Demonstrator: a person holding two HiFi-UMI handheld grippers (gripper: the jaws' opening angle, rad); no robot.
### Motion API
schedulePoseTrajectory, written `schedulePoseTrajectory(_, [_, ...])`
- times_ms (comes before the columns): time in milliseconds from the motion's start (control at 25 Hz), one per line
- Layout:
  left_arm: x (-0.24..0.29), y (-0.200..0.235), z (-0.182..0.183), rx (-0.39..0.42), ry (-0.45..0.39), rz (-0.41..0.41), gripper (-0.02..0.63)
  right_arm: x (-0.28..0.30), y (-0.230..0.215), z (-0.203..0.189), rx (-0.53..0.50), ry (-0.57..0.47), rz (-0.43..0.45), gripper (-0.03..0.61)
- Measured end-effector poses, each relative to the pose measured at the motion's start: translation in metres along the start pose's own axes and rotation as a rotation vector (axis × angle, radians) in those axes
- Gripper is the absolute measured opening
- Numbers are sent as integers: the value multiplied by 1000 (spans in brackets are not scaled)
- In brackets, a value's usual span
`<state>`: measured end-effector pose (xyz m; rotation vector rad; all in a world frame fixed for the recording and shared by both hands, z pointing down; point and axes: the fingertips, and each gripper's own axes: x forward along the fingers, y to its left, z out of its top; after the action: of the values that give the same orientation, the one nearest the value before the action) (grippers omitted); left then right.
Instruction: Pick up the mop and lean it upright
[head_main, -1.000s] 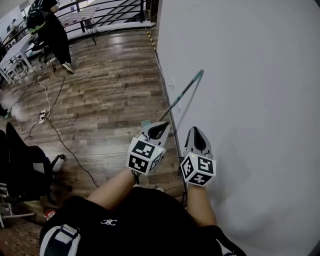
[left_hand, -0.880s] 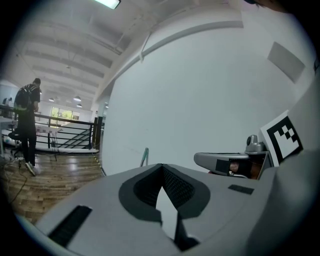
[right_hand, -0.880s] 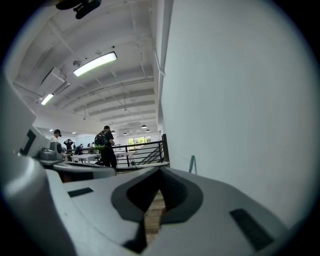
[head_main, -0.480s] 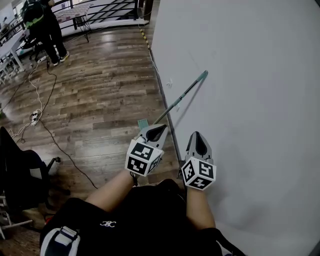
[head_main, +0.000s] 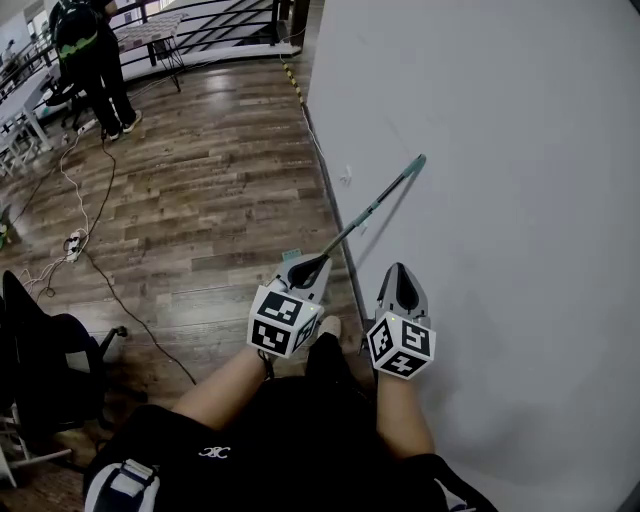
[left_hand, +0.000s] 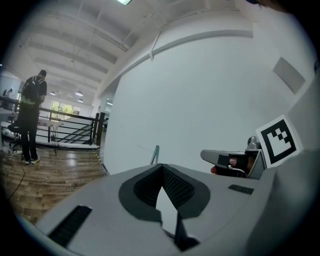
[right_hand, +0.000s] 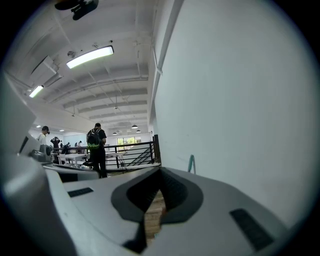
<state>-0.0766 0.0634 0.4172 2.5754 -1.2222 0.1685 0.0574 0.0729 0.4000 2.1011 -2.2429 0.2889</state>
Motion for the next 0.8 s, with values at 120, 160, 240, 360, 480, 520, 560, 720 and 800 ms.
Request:
schedulePoseTrajectory(120, [18, 15, 0, 9, 14, 18, -6, 30, -7, -2, 17, -2, 1, 6])
schedulePoseTrajectory(160, [27, 20, 0, 11, 19, 22, -6, 40, -10, -1, 18, -9, -1, 6])
schedulePoseTrajectory(240, [48, 30, 5, 18, 21, 29, -6, 64, -18, 4, 18, -25, -7, 6])
schedulePoseTrajectory(360, [87, 42, 18, 34, 22, 29, -6, 104, -35, 11, 22, -33, -14, 6])
schedulePoseTrajectory(480, [129, 47, 35, 44, 26, 11, -6, 140, -54, 21, 36, -32, -16, 6])
schedulePoseTrajectory(520, [143, 49, 41, 47, 27, 7, -6, 151, -60, 23, 39, -30, -16, 6])
schedulePoseTrajectory(560, [156, 52, 46, 48, 29, 5, -6, 163, -66, 25, 42, -26, -15, 6])
schedulePoseTrajectory(720, [212, 66, 51, 49, 60, -11, -6, 205, -91, 24, 57, -1, -24, 6])
schedulePoseTrajectory(800, [239, 73, 52, 47, 80, -30, -6, 221, -103, 21, 64, 12, -32, 6])
